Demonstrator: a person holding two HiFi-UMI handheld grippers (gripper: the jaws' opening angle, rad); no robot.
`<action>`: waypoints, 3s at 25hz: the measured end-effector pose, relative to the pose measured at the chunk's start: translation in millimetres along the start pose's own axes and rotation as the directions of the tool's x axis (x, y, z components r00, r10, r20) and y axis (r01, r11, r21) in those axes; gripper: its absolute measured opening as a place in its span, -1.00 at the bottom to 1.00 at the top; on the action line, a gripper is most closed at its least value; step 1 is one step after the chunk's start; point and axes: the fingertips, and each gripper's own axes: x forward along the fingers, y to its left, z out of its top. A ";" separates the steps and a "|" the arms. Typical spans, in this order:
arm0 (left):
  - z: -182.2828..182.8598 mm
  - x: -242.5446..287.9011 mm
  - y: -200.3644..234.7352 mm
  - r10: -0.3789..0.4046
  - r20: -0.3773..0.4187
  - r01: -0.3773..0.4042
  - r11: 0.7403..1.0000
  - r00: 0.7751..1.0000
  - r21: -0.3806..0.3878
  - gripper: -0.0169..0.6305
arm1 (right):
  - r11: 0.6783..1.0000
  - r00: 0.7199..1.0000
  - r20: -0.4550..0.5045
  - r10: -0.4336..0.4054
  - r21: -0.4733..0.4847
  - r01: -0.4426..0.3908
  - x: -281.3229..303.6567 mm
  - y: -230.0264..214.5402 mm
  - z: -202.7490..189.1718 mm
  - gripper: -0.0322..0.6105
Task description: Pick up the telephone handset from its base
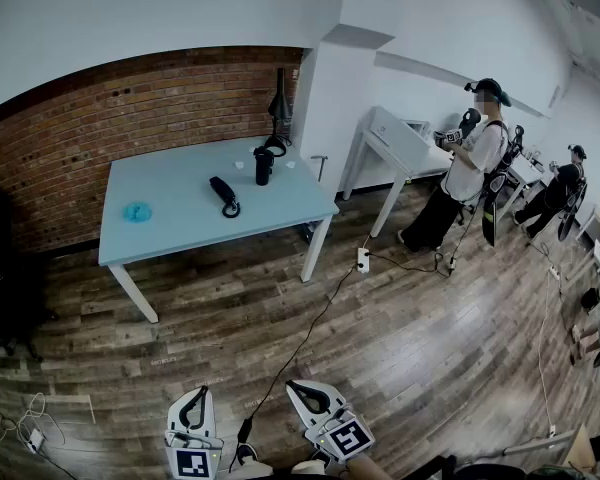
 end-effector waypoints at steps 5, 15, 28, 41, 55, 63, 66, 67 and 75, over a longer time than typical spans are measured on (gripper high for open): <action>-3.6 8.8 13.9 -0.021 -0.023 0.022 0.999 1.000 0.026 -0.90 | 0.999 0.998 0.035 -0.043 0.035 0.042 15.3 -13.3 -5.2 -0.90; -8.4 12.6 39.1 -0.056 -0.017 0.056 0.998 0.998 -0.024 -0.90 | 0.997 0.999 -0.023 -0.040 -0.063 0.038 52.9 9.3 -3.4 -0.78; -2.8 103.8 16.6 -0.057 -0.061 0.055 0.998 0.997 -0.036 -0.90 | 0.998 0.999 -0.048 0.003 -0.056 -0.005 94.4 -59.4 -20.5 -0.80; 4.9 172.5 31.9 0.092 -0.120 -0.096 0.995 0.989 -0.023 -0.90 | 0.990 0.989 -0.041 0.140 0.017 -0.139 168.7 -130.6 -31.6 -0.82; 4.0 205.3 174.4 0.101 0.011 -0.100 0.994 0.995 -0.050 -0.89 | 0.992 0.996 -0.041 0.084 -0.094 -0.087 265.1 -117.2 11.0 -0.85; -18.0 227.8 203.3 0.078 -0.046 -0.080 0.995 0.996 -0.053 -0.89 | 0.992 0.994 -0.068 0.088 -0.087 -0.094 295.6 -123.7 1.8 -0.85; -25.0 246.0 203.2 0.091 -0.079 -0.094 0.995 0.993 -0.040 -0.89 | 0.992 0.994 -0.040 0.100 -0.070 -0.103 312.5 -143.9 0.8 -0.85; -24.9 254.9 203.0 0.097 -0.083 -0.100 0.994 0.992 -0.035 -0.89 | 0.992 0.994 -0.033 0.105 -0.065 -0.107 319.2 -152.3 -0.5 -0.85; -0.5 340.7 198.0 0.131 -0.105 -0.134 0.991 0.986 -0.025 -0.89 | 0.994 0.994 -0.019 0.112 0.001 -0.112 359.5 -236.6 -1.4 -0.85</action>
